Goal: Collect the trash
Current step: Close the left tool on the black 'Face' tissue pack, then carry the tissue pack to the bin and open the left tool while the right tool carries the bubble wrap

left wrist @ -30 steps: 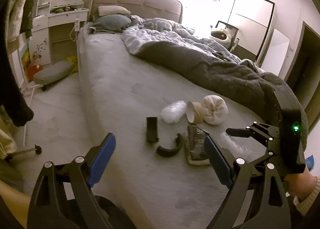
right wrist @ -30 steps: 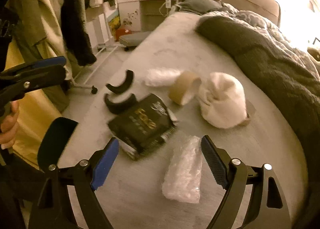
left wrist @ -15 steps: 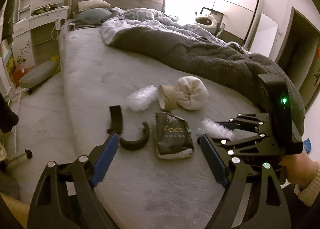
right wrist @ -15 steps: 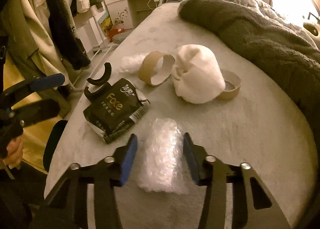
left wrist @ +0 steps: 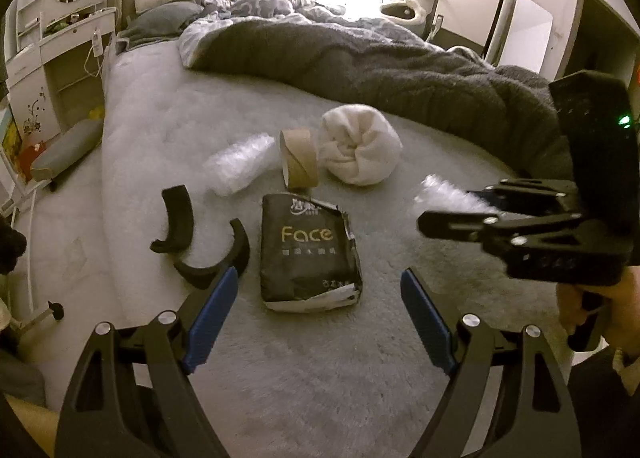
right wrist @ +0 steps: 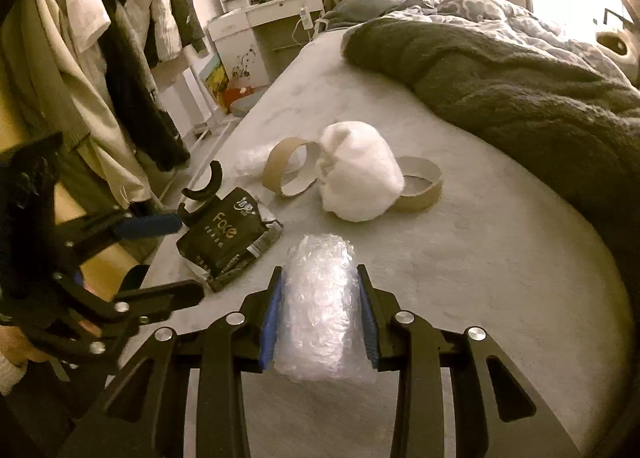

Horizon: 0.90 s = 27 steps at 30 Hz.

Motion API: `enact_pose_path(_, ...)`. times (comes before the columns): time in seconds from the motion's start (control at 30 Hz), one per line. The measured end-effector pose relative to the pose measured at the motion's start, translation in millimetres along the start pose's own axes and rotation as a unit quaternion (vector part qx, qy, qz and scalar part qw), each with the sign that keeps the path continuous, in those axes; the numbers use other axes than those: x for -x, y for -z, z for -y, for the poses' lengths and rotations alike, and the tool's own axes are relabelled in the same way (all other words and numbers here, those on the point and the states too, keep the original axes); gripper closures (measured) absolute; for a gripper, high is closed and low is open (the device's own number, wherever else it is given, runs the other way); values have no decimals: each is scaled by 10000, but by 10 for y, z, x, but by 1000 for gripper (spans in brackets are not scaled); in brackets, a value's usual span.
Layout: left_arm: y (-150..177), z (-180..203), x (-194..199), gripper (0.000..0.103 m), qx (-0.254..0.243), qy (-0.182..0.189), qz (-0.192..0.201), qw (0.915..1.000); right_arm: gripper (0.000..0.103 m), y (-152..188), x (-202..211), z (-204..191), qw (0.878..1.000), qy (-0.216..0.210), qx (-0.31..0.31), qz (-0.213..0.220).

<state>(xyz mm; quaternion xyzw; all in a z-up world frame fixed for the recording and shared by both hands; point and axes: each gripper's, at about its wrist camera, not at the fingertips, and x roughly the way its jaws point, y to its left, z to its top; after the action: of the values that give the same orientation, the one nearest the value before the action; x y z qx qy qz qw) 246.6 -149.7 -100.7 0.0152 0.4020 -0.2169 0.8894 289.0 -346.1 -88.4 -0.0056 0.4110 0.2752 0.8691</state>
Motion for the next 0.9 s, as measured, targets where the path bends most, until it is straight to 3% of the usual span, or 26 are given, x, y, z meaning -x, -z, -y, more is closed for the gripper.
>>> enact_pose_path(0.37, -49, 39, -235, 21, 39, -247, -161, 9996, 68, 112, 113, 198, 10000, 5, -59, 33)
enact_pose_path(0.9, -88, 12, -347, 49, 144, -427, -136, 9989, 68, 109, 238, 322, 9998, -24, -171, 109)
